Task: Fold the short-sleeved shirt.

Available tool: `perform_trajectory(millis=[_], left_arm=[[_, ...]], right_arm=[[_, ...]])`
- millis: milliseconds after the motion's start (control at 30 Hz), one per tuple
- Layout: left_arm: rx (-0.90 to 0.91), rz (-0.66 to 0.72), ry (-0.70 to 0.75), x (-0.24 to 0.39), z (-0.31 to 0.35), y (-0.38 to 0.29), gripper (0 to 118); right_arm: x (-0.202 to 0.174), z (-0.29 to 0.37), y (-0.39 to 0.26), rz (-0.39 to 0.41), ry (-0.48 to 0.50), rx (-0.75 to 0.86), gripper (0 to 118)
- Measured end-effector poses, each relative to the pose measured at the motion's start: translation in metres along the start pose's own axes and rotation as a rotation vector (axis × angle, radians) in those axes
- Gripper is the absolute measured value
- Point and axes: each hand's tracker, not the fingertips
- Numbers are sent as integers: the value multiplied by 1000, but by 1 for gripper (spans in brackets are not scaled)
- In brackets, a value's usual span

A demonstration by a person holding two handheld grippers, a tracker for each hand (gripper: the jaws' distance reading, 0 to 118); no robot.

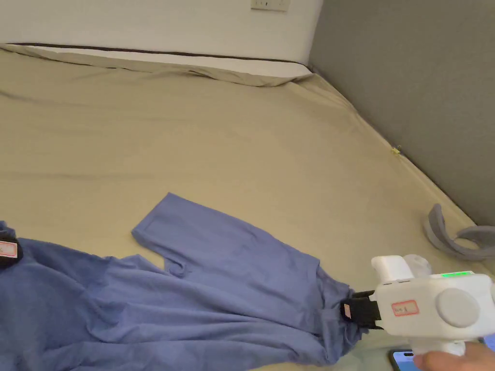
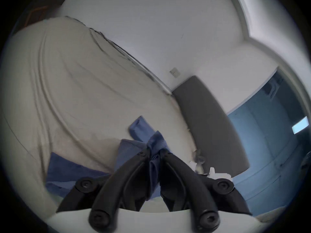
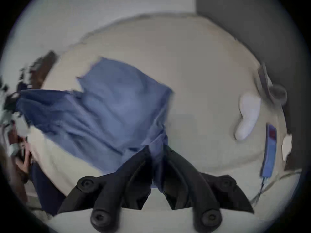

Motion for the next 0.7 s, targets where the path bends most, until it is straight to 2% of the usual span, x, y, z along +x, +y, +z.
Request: perform_trajectory(millis=[33, 67, 167, 233, 333, 433, 533, 567, 600, 633, 700], left_arm=[[12, 23, -45, -4, 5, -1, 9], [39, 51, -72, -7, 10, -1, 9], [129, 105, -128, 1, 26, 1, 9], [216, 109, -140, 11, 51, 10, 9], [390, 85, -179, 25, 99, 17, 9], [534, 70, -131, 47, 146, 35, 9], [546, -5, 74, 77, 159, 71, 9], [560, -44, 130, 87, 158, 81, 9], [580, -68, 152, 91, 161, 90, 9], [607, -52, 144, 88, 167, 99, 9], [673, -76, 204, 98, 171, 119, 9]], right_arm=[[-10, 19, 3, -26, 87, 74, 12], [-15, 37, 4, -36, 131, 128, 12], [-38, 86, 26, -6, 127, 313, 11], [-49, 122, 50, -18, 90, 419, 11], [-50, 159, 83, -24, 77, 506, 11], [-59, 184, 124, 75, -73, 547, 10], [-65, 197, 165, 45, -22, 558, 10], [-71, 201, 178, 42, -45, 574, 10], [-75, 205, 194, 72, -85, 587, 10], [-76, 204, 208, 66, -106, 590, 10], [-74, 212, 237, -7, -67, 607, 10]])
